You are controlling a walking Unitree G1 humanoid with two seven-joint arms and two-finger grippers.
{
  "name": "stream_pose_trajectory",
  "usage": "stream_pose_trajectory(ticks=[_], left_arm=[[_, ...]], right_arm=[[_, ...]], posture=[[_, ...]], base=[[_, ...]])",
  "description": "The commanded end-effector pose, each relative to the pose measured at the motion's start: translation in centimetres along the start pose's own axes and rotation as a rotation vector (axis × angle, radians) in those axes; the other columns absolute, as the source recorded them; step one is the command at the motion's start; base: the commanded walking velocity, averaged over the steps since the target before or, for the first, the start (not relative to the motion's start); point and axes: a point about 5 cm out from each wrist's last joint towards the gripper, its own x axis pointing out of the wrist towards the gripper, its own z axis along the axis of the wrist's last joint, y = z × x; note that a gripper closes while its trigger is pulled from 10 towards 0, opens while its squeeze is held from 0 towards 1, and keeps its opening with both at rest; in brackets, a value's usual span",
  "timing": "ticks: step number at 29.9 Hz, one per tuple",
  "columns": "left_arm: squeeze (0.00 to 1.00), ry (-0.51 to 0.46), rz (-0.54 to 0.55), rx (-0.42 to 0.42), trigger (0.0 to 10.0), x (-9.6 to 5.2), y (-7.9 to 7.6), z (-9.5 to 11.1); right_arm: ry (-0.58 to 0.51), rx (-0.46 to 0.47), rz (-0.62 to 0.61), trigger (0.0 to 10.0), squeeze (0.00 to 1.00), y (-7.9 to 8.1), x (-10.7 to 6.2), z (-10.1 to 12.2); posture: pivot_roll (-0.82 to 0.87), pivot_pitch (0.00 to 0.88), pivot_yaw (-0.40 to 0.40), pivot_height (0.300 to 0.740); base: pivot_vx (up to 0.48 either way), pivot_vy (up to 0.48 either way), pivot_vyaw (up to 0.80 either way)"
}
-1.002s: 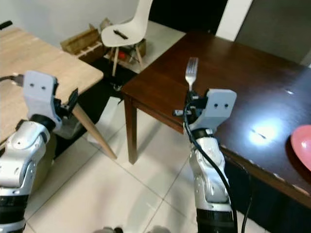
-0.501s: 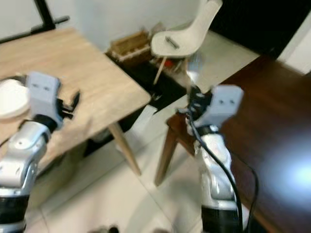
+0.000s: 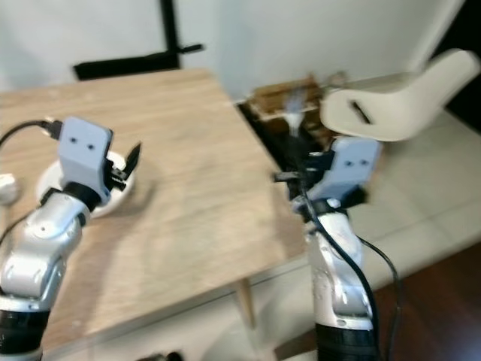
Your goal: Setting the table
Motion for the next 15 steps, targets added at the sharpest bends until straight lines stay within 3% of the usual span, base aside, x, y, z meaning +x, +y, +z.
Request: stream_pose_trajectory(ticks=[1,15], left_arm=[[0.0,-0.016,-0.022,-0.004,10.0,-0.19,-0.66,0.2],[0.0,-0.041,-0.036,-0.006,10.0,-0.1,-0.8,0.69]], right_arm=[[-0.006,0.006,-0.003,10.0,0.0,-0.5,-0.36,0.3],[-0.009,0.025,-0.057,10.0,0.0,-1.35,-0.41,0.36]], posture=[[-0.08,0.042,0.054,0.74],[-0.07,0.041,0.058,0.74]], base=[[0.0,0.0,0.77],[0.0,0.0,0.06]])
